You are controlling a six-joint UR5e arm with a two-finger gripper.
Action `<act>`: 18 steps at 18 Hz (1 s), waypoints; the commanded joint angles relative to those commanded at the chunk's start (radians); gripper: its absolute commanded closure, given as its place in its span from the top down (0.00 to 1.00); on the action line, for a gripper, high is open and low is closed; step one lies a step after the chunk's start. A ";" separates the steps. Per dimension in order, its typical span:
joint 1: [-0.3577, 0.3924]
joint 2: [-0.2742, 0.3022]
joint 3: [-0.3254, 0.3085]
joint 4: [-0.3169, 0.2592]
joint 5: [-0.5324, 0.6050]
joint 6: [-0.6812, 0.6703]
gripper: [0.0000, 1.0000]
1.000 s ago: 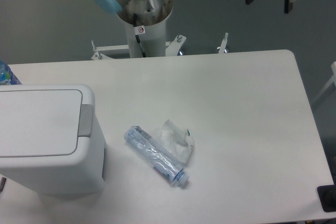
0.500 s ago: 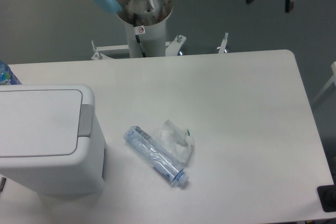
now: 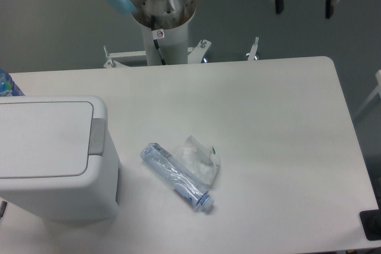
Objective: Open the trash can
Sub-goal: 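Move the open gripper over to the white trash can lid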
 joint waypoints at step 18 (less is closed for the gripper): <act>-0.367 -0.127 -0.029 0.225 -0.008 -0.786 1.00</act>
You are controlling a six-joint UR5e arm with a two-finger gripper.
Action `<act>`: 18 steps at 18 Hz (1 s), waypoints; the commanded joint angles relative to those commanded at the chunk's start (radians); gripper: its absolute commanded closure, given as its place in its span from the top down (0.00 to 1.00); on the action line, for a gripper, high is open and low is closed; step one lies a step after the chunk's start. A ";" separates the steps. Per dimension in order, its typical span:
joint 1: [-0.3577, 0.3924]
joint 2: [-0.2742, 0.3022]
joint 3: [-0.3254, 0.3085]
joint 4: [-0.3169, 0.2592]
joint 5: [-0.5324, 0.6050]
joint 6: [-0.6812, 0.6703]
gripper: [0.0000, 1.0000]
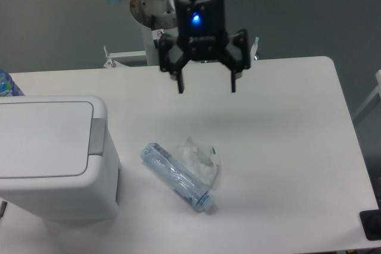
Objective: Open the trash can
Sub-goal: 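Move the open gripper over to the white trash can lid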
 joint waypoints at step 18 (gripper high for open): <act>-0.138 -0.075 -0.002 0.011 0.000 -0.207 1.00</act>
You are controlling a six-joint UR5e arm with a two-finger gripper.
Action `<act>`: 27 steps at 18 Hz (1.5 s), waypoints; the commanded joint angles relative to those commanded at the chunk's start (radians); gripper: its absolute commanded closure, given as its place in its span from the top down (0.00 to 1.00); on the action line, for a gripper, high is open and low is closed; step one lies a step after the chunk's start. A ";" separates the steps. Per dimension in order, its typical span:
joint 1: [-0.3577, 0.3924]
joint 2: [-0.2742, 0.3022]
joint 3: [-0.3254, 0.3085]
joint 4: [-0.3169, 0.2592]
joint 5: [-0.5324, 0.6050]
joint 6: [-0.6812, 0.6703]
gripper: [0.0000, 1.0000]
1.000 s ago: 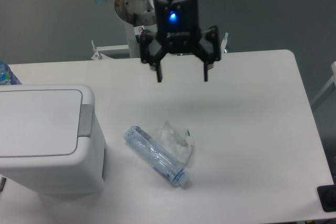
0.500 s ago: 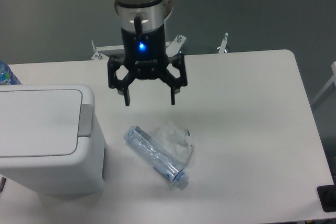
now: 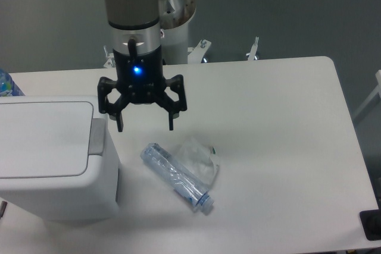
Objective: Open the trash can
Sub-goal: 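Move the open gripper over to the white trash can lid, then lower the gripper onto the lid edge and push it open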
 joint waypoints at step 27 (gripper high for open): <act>-0.037 -0.029 0.000 0.000 0.000 -0.003 1.00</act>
